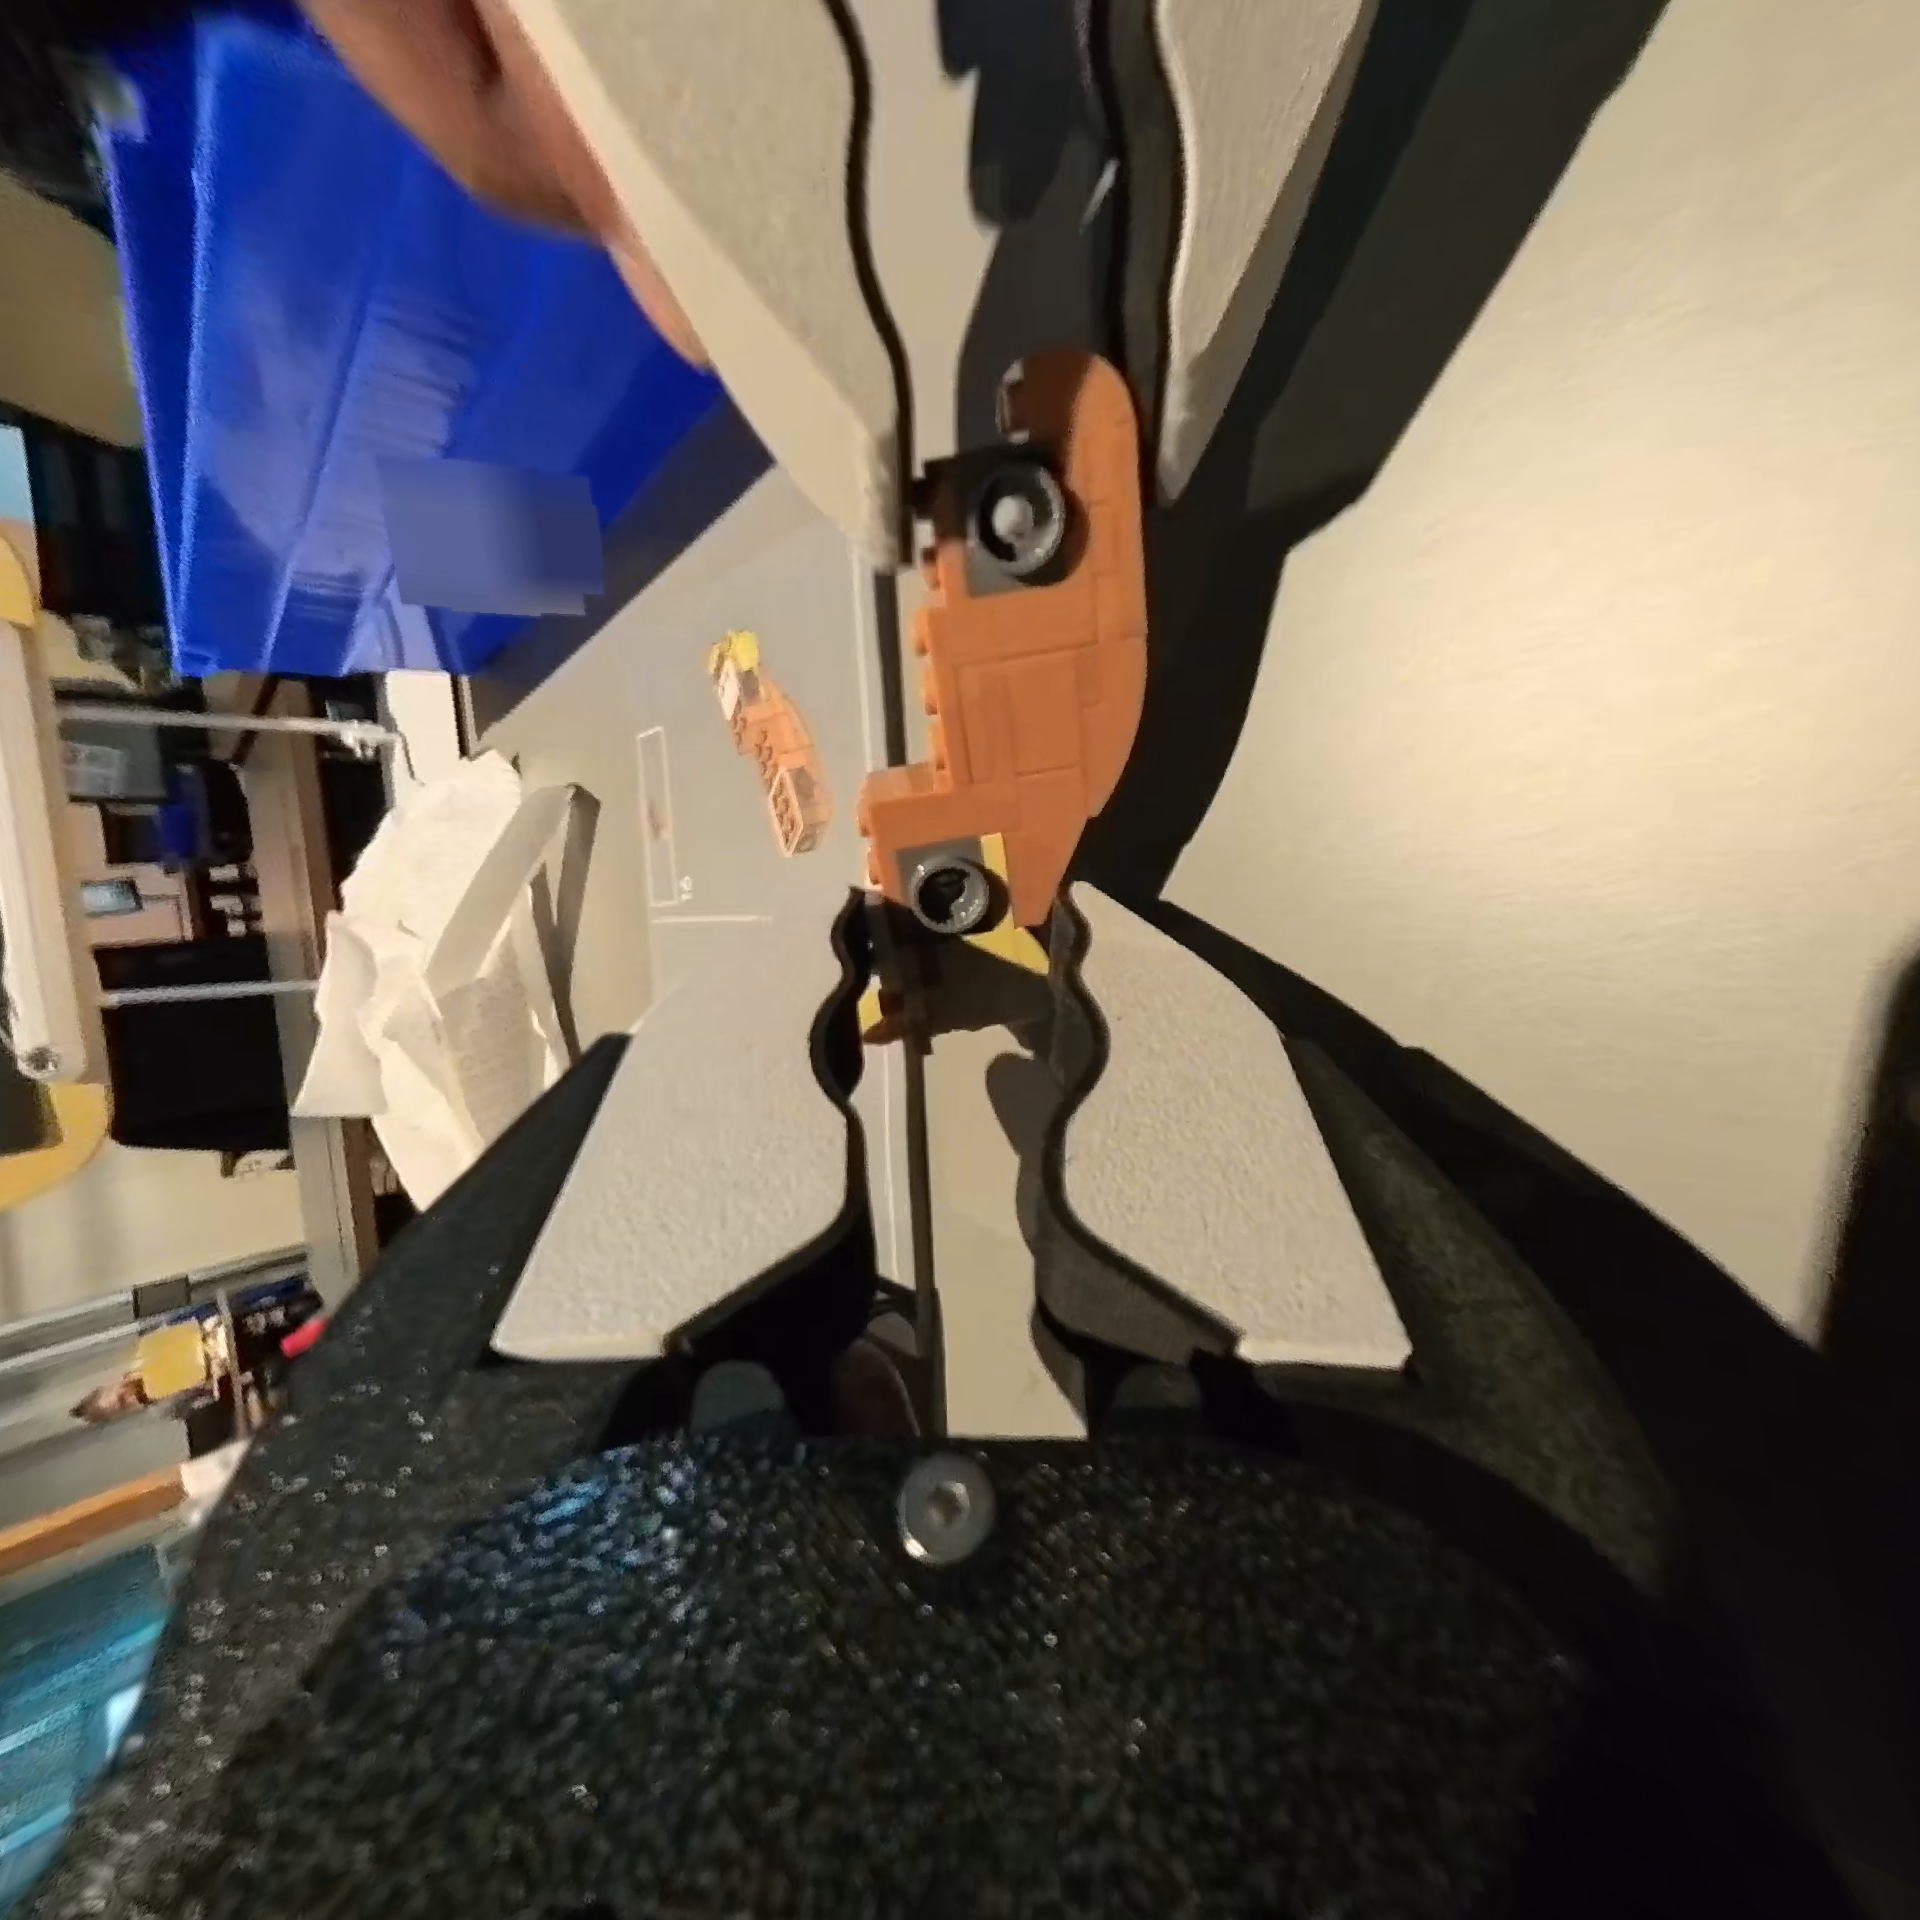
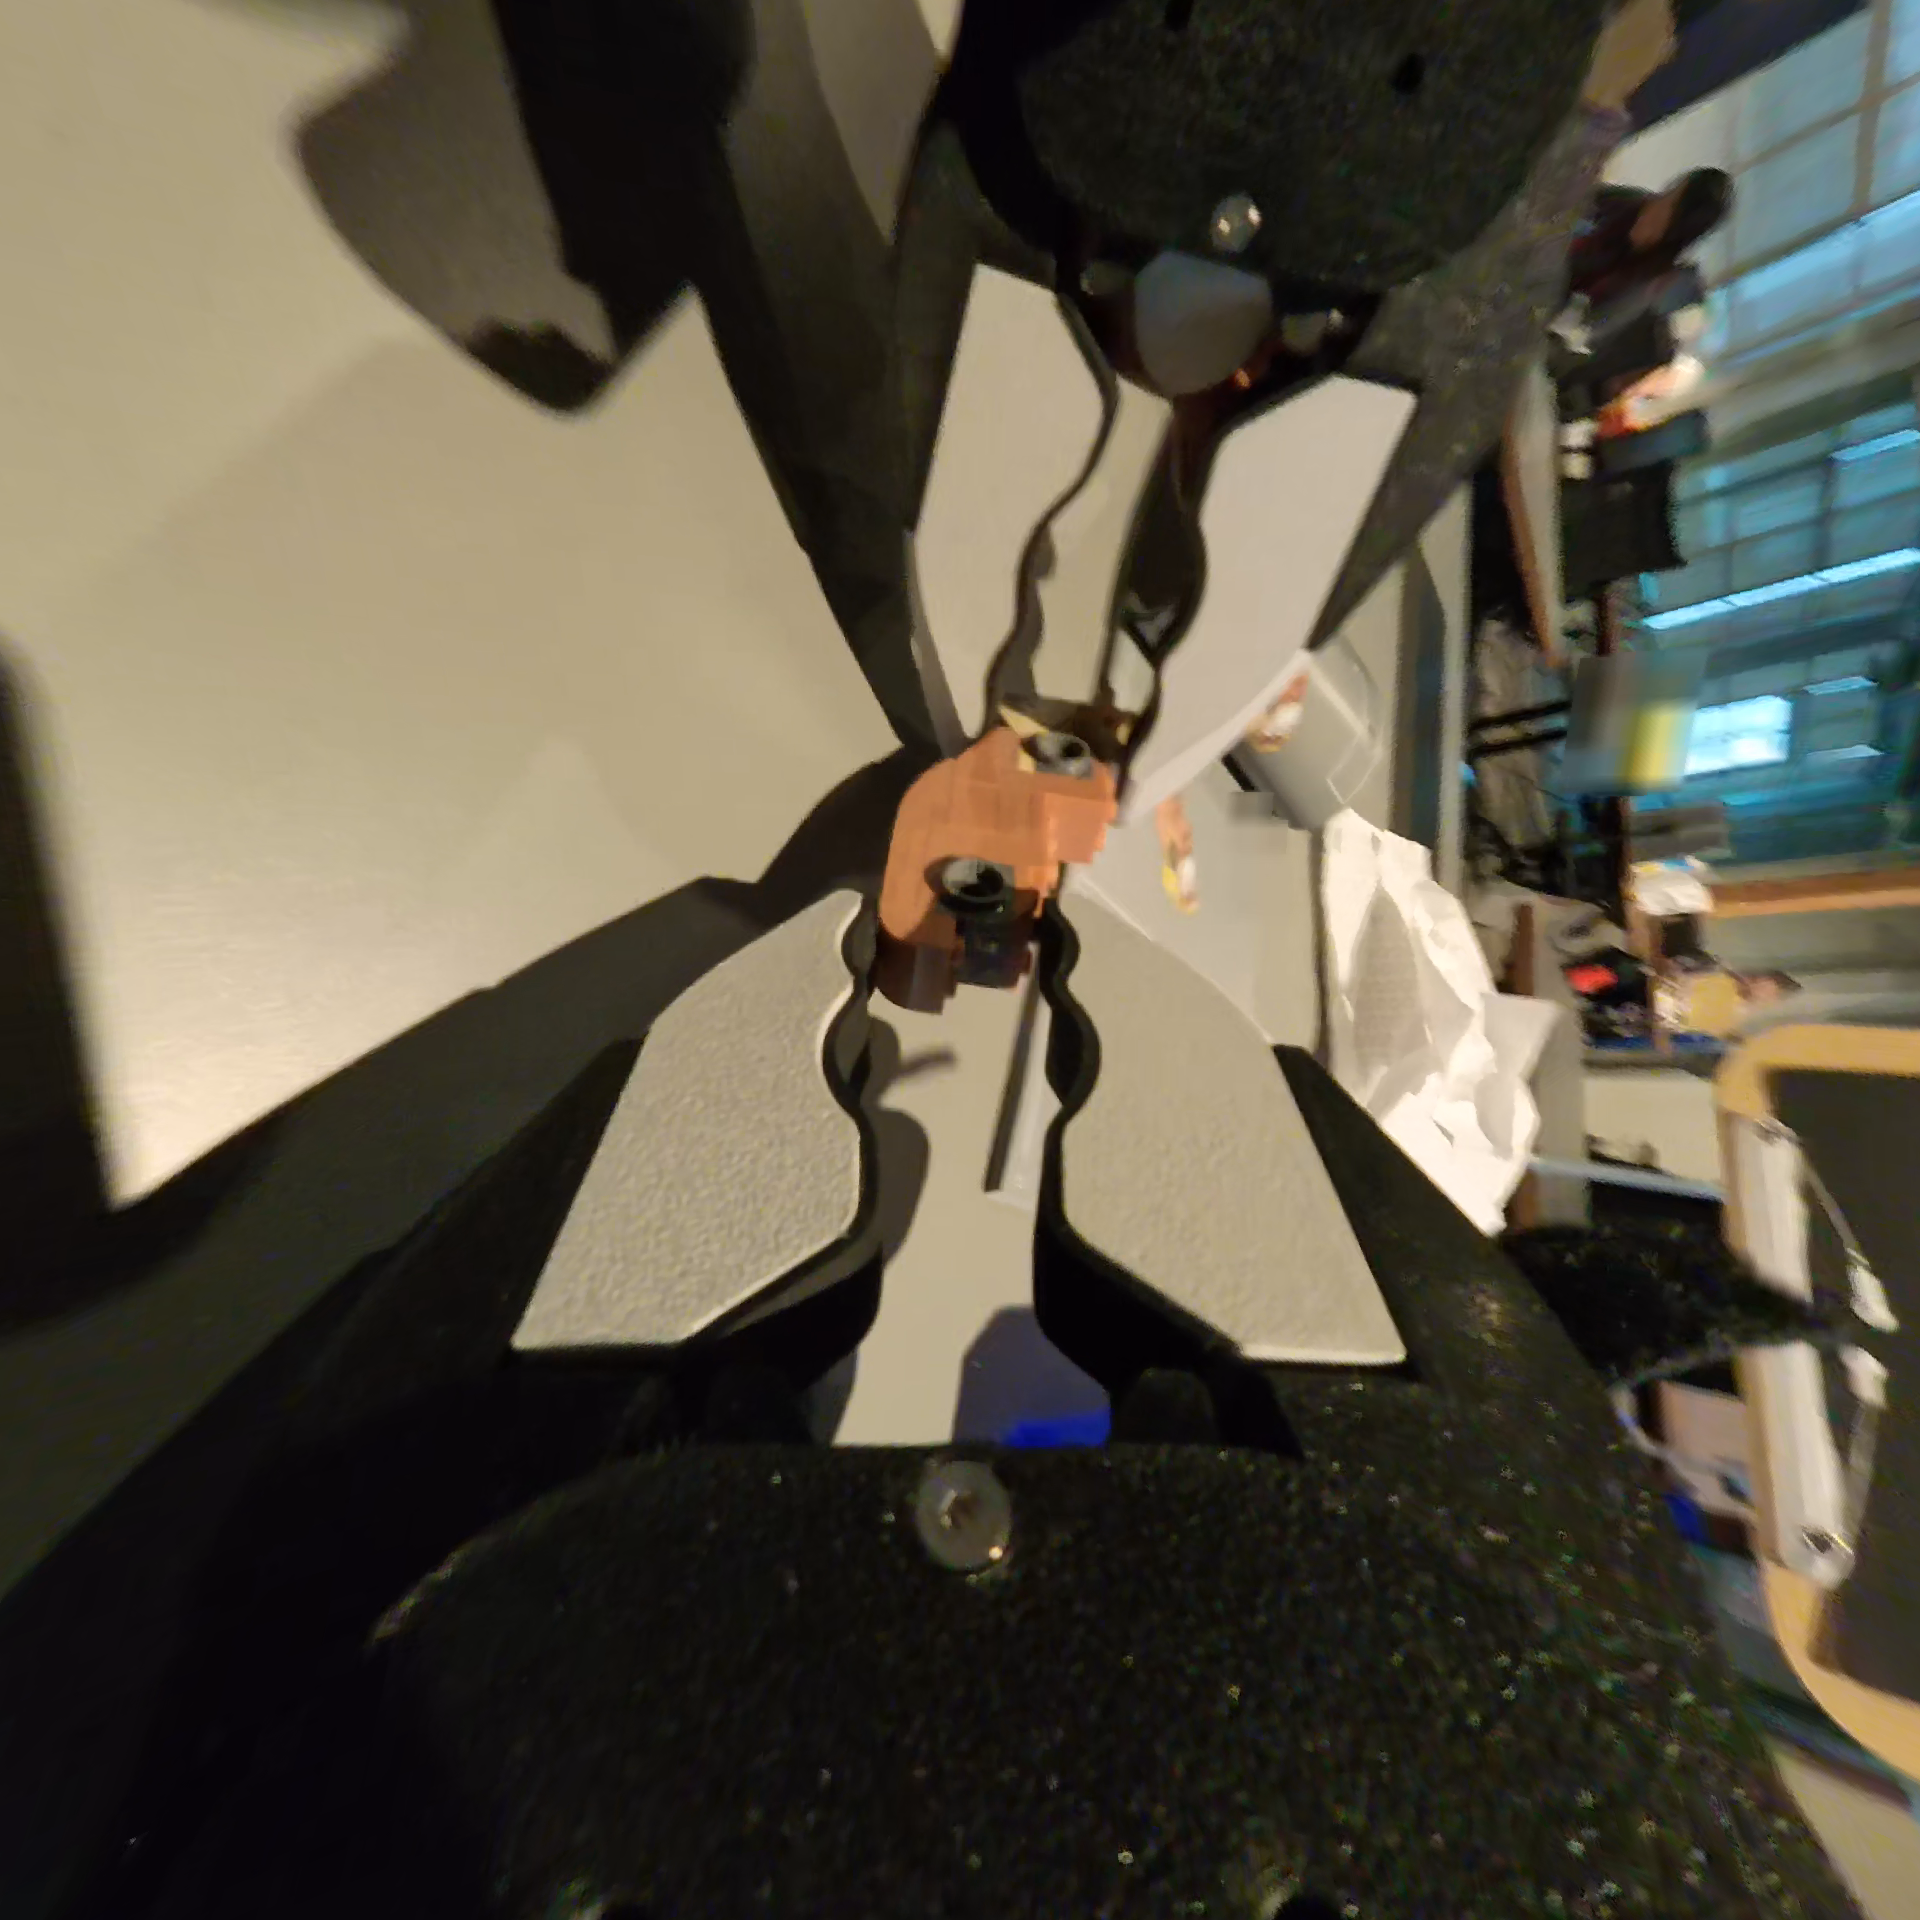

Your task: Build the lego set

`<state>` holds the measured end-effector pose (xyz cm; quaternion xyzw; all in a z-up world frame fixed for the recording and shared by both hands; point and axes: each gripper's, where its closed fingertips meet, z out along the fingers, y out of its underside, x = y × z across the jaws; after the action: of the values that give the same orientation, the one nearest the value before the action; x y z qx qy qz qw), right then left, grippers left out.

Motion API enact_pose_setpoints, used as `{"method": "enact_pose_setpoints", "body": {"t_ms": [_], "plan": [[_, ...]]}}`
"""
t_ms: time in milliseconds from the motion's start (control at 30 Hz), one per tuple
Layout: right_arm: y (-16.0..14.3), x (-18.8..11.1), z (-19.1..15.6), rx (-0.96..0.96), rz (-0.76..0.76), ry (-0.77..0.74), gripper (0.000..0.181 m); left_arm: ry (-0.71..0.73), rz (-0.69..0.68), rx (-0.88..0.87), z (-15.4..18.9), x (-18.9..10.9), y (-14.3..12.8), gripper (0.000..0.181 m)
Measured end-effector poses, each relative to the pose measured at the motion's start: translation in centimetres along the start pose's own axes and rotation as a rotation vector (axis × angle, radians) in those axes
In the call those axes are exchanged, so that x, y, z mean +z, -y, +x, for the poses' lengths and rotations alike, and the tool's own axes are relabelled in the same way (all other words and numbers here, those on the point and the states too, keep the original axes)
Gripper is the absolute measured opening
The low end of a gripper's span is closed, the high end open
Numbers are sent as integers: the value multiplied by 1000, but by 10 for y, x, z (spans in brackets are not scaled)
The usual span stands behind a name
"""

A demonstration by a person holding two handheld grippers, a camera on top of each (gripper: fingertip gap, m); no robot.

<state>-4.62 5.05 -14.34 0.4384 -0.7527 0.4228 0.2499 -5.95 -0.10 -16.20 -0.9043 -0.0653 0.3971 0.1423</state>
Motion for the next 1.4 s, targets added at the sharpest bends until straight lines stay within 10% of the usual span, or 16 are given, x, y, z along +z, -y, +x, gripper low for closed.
{"method": "enact_pose_setpoints", "body": {"t_ms": [467, 1100, 1400], "plan": [[-16, -19, 10, 189, -23, -50, 38, 150, -99, 158, -11, 6, -11, 34], [-36, -39, 0, 247, -85, -62, 40, 11, -201, 292, -1, -14, -16, 37], [-78, -103, 78, 461, -58, -268, 36, 28, -69, 91, -14, -33, -10, 36]]}}
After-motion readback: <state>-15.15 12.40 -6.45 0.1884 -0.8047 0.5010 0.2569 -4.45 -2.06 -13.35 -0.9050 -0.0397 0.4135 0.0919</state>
